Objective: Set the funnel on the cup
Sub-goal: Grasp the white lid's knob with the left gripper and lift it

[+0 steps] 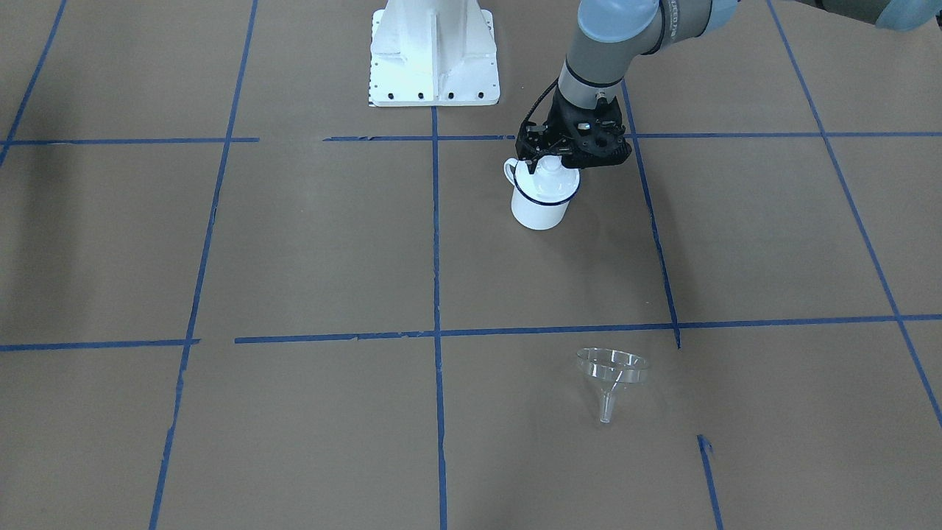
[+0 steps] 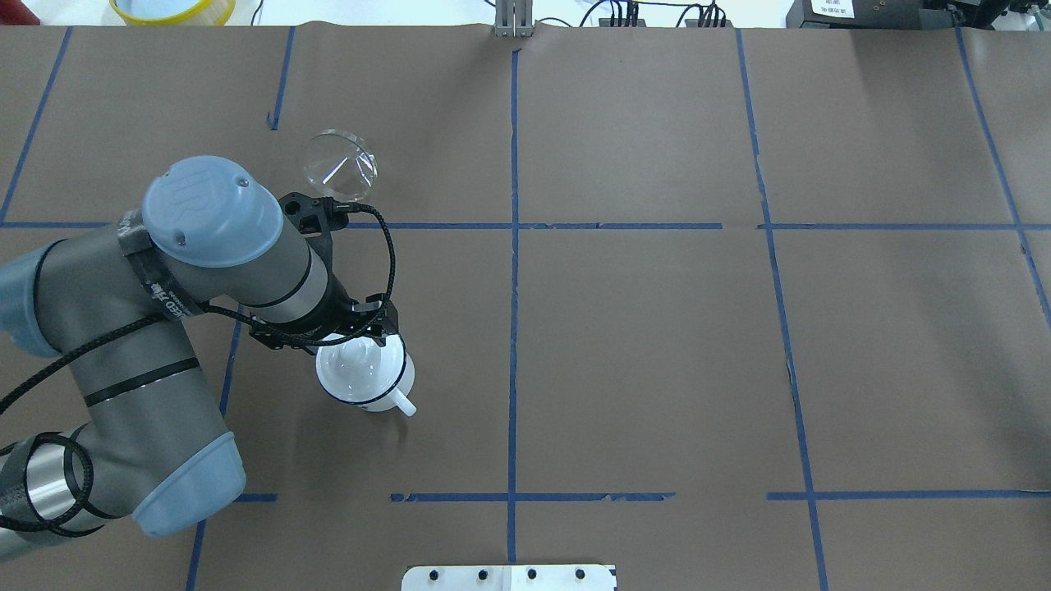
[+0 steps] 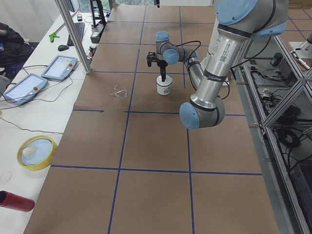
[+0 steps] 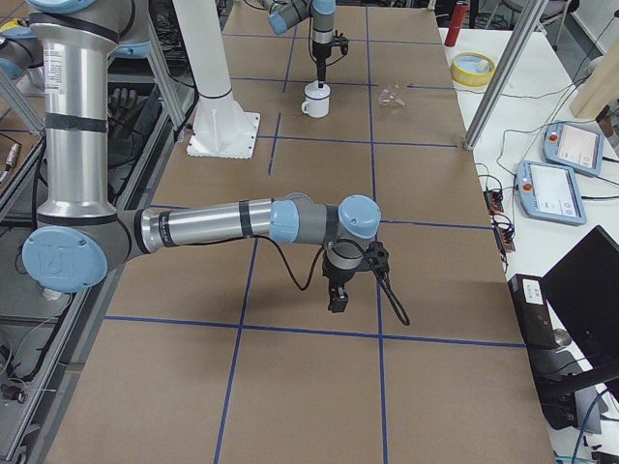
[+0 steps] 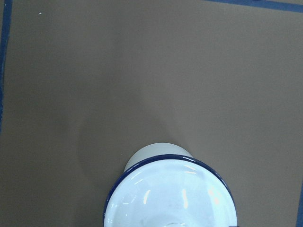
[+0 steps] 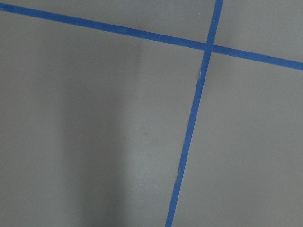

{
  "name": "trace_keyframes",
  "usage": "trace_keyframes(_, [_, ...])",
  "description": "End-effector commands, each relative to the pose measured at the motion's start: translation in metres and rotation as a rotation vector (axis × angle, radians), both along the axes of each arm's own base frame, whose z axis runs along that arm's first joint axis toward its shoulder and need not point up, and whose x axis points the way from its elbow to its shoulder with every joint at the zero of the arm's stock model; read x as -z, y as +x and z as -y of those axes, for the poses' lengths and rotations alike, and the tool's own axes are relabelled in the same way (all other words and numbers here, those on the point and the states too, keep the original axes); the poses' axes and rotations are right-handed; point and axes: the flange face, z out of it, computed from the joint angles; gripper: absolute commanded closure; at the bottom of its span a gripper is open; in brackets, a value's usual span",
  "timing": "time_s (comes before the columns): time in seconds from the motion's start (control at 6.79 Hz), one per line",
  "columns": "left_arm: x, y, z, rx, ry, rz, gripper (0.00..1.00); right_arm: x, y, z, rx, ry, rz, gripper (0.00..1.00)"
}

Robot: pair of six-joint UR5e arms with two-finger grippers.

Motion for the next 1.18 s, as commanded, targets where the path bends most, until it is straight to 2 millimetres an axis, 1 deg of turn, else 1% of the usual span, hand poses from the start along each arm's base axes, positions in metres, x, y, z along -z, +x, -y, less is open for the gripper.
trace_keyframes(0.0, [0.000, 0.003, -0.002, -0.001, -0.005, -0.001, 0.36, 0.000, 0.000, 0.000, 0.000, 0.000, 0.000, 0.00])
trace_keyframes(0.29, [0.002, 0.000, -0.003, 0.001, -0.003, -0.005, 0.69, 0.000, 0.000, 0.000, 0.000, 0.000, 0.000, 0.00])
trace_keyframes(0.44, [0.006, -0.004, -0.003, 0.004, 0.002, -0.012, 0.82, 0.000, 0.000, 0.000, 0.000, 0.000, 0.000, 0.00])
trace_keyframes(0.59, [0.009, -0.009, -0.004, 0.008, 0.006, -0.019, 1.00, 0.000, 0.000, 0.000, 0.000, 0.000, 0.000, 0.00])
trace_keyframes(0.74, [0.019, -0.024, -0.008, 0.016, 0.016, -0.033, 1.00, 0.000, 0.000, 0.000, 0.000, 0.000, 0.000, 0.00])
trace_keyframes(0.88, [0.029, -0.049, -0.005, 0.040, 0.009, -0.016, 1.00, 0.000, 0.000, 0.000, 0.000, 0.000, 0.000, 0.00])
trace_keyframes(1.03, [0.036, -0.084, 0.007, 0.079, 0.023, -0.010, 1.00, 0.000, 0.000, 0.000, 0.000, 0.000, 0.000, 0.00])
